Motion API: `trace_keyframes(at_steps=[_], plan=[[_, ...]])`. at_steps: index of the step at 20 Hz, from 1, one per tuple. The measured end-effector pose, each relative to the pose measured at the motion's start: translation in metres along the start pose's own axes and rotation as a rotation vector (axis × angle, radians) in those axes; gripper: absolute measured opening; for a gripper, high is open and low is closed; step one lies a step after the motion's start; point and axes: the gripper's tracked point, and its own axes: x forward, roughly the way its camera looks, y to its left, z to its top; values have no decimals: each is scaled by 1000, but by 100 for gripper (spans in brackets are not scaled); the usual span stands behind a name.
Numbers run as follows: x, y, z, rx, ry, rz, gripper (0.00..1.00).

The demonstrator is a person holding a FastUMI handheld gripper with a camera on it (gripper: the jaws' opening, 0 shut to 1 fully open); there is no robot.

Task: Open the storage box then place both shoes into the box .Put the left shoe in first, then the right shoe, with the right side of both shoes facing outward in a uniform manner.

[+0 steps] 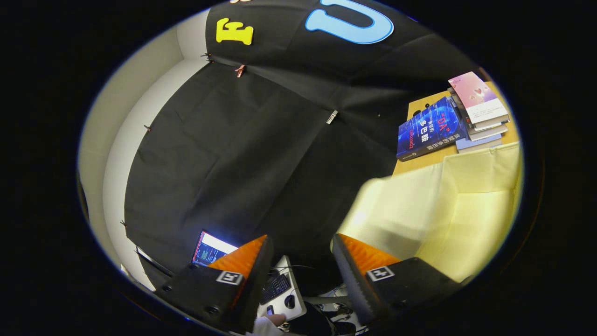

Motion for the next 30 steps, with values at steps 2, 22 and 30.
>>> trace_keyframes(at_steps=[2, 22, 30], plan=[[-8, -8, 5, -23, -10, -31, 96], [-289, -181, 15, -342, -39, -729, 98], [-369, -266, -32, -229, 19, -904, 98]])
